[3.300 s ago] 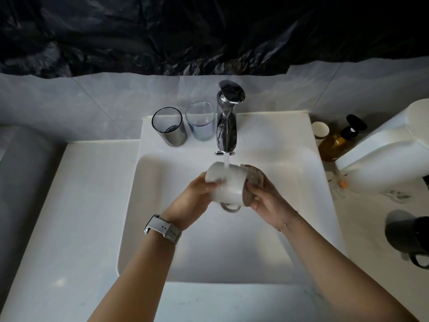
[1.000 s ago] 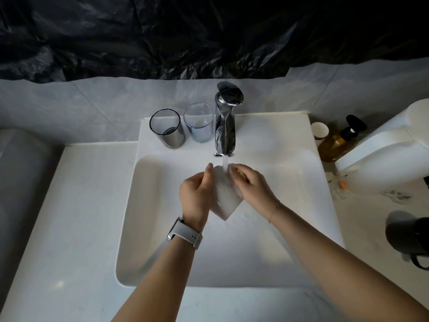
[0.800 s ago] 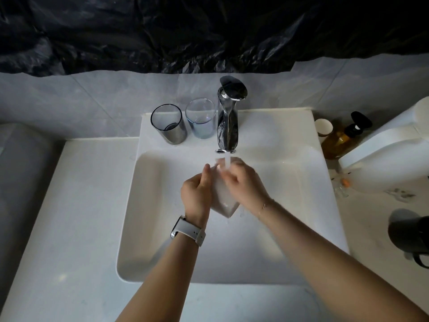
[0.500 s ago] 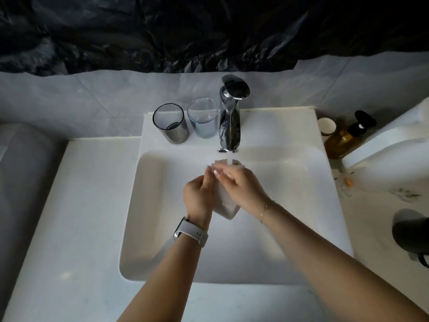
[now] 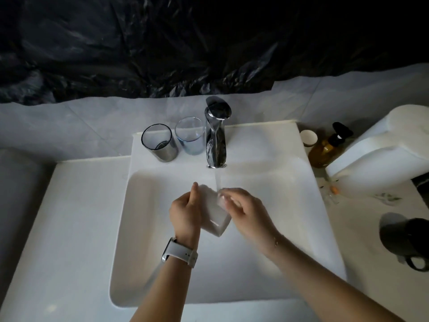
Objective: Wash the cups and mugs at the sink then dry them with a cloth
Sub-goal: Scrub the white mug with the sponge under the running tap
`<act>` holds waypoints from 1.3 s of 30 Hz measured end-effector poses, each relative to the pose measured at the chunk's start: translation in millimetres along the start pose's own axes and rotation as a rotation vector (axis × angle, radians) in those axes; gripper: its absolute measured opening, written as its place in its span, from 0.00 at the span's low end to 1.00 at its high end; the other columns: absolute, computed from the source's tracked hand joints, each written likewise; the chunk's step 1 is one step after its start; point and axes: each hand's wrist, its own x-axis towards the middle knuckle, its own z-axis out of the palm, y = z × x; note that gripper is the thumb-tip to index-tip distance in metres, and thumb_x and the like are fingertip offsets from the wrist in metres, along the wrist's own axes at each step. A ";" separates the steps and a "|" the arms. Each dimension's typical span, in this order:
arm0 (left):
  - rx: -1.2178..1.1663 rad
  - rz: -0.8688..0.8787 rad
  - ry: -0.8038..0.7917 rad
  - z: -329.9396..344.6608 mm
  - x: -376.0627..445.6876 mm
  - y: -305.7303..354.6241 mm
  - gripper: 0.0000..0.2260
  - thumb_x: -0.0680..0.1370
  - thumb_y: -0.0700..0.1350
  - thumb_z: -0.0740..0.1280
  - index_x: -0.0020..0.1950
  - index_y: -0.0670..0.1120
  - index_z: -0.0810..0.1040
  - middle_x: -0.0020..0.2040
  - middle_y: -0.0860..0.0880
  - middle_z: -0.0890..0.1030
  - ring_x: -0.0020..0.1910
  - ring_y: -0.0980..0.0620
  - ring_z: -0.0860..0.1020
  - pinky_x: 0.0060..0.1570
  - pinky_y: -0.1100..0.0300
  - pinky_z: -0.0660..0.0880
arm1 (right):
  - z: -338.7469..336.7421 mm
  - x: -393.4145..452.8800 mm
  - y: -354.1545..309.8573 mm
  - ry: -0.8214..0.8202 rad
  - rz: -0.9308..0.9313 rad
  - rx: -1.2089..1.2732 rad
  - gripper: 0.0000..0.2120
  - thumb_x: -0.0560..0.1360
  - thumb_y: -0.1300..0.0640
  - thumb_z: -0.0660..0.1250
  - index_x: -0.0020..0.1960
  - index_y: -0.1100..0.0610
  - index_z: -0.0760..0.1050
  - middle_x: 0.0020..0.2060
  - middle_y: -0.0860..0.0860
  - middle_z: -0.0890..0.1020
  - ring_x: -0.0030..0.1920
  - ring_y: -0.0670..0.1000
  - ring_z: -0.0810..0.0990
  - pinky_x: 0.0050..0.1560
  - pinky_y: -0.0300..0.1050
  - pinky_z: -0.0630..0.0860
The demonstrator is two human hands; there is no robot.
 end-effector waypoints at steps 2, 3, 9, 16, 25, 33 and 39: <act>-0.013 -0.007 0.012 -0.2 1.8 2.1 0.25 0.71 0.65 0.62 0.25 0.48 0.63 0.26 0.50 0.62 0.32 0.49 0.61 0.34 0.54 0.60 | 7.0 -2.6 -10.5 0.016 -0.154 -0.099 0.12 0.79 0.54 0.63 0.59 0.55 0.79 0.59 0.48 0.80 0.56 0.46 0.79 0.57 0.39 0.73; -0.014 -0.009 0.017 1.4 1.3 4.0 0.25 0.72 0.64 0.63 0.25 0.48 0.62 0.26 0.50 0.62 0.32 0.49 0.60 0.35 0.54 0.59 | 9.7 7.6 -12.7 -0.007 -0.114 -0.126 0.12 0.79 0.54 0.63 0.58 0.56 0.79 0.58 0.48 0.81 0.56 0.47 0.79 0.56 0.40 0.73; -0.449 -0.327 -0.060 4.4 -0.5 26.6 0.14 0.79 0.53 0.64 0.41 0.45 0.81 0.40 0.47 0.79 0.40 0.48 0.77 0.43 0.55 0.73 | -26.7 29.3 14.4 0.031 0.279 0.607 0.15 0.80 0.55 0.62 0.51 0.68 0.77 0.36 0.55 0.73 0.39 0.50 0.69 0.42 0.44 0.68; -0.702 -0.764 -0.348 16.8 -6.5 20.8 0.12 0.78 0.46 0.67 0.61 0.49 0.78 0.54 0.61 0.84 0.53 0.61 0.81 0.56 0.65 0.76 | -19.0 34.7 7.2 0.136 0.230 0.757 0.10 0.81 0.57 0.61 0.53 0.56 0.80 0.44 0.50 0.82 0.43 0.47 0.78 0.47 0.42 0.74; -0.767 -1.215 -0.311 10.6 -13.3 34.3 0.07 0.69 0.38 0.67 0.35 0.35 0.81 0.33 0.39 0.83 0.29 0.43 0.82 0.25 0.56 0.78 | -9.4 35.5 27.0 0.035 0.119 0.730 0.10 0.75 0.61 0.69 0.56 0.59 0.78 0.53 0.50 0.83 0.54 0.48 0.80 0.59 0.47 0.76; -0.687 -0.961 -0.374 -1.8 -23.6 11.9 0.10 0.81 0.43 0.57 0.46 0.45 0.77 0.40 0.44 0.81 0.36 0.46 0.80 0.35 0.59 0.76 | -1.2 46.7 18.1 0.023 0.169 0.554 0.10 0.75 0.61 0.70 0.35 0.58 0.76 0.27 0.43 0.75 0.30 0.42 0.71 0.34 0.35 0.68; -0.616 -0.284 -0.554 -17.1 -17.4 24.2 0.32 0.79 0.67 0.51 0.70 0.45 0.73 0.64 0.42 0.80 0.62 0.43 0.78 0.60 0.47 0.75 | 5.9 39.9 6.3 0.081 0.234 0.665 0.16 0.77 0.61 0.66 0.34 0.69 0.69 0.29 0.53 0.64 0.31 0.47 0.63 0.32 0.40 0.61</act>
